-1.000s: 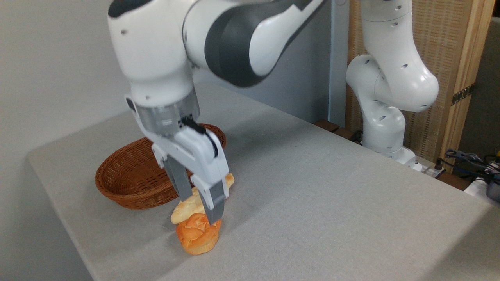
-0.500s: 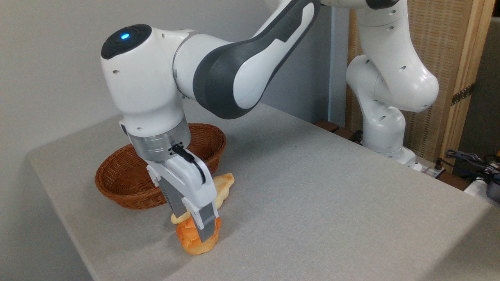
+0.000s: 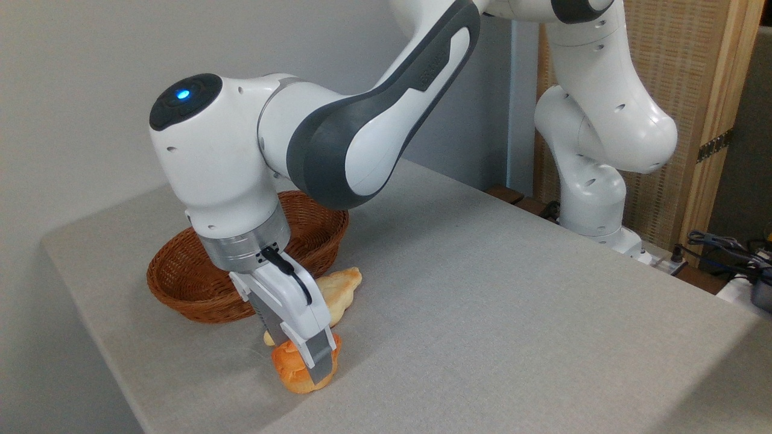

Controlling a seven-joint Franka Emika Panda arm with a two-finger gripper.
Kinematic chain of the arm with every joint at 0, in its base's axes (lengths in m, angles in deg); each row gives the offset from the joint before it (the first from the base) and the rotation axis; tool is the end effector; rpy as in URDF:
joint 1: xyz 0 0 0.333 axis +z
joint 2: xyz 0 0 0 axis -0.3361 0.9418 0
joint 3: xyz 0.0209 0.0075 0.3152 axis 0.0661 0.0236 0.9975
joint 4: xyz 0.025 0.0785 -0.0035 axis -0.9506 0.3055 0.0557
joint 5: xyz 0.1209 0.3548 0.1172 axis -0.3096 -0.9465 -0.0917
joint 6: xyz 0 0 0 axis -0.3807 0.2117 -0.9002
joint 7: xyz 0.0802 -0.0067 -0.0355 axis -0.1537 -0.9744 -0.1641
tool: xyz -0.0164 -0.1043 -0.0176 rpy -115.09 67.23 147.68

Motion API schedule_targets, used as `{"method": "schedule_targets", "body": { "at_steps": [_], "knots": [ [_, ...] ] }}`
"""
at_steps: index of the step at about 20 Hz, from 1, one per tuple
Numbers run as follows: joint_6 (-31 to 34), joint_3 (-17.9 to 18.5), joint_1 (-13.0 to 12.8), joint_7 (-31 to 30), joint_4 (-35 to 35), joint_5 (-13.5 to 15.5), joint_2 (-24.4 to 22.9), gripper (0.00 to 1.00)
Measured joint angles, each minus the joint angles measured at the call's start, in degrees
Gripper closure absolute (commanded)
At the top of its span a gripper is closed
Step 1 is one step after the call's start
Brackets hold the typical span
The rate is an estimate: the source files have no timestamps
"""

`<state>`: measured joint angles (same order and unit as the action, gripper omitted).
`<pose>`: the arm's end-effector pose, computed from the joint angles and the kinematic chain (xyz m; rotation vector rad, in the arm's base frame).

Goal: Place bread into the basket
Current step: 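Close the gripper fingers around the orange-brown bun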

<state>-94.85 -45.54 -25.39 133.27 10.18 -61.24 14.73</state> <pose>0.6431 -0.0025 0.4290 2.8157 -1.1225 -0.1066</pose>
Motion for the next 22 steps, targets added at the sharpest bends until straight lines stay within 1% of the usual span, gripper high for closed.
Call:
{"method": "schedule_targets", "body": {
  "at_steps": [10, 11, 12, 13, 14, 15, 22],
  "knots": [
    [0.01, -0.01, -0.02, 0.0, 0.08, 0.0, 0.75, 0.0],
    [0.01, -0.05, -0.03, 0.0, 0.08, 0.0, 0.77, 0.02],
    [0.01, -0.15, -0.04, 0.0, 0.08, 0.0, 0.78, 0.13],
    [0.01, -0.33, -0.04, 0.0, 0.08, 0.0, 0.82, 0.27],
    [0.01, -0.51, -0.04, 0.0, 0.08, 0.0, 0.9, 0.44],
    [0.01, -0.63, -0.05, 0.0, 0.08, 0.0, 0.99, 0.53],
    [-0.01, -0.71, -0.06, 0.08, 0.08, 0.0, 1.04, 0.54]
  ]
}}
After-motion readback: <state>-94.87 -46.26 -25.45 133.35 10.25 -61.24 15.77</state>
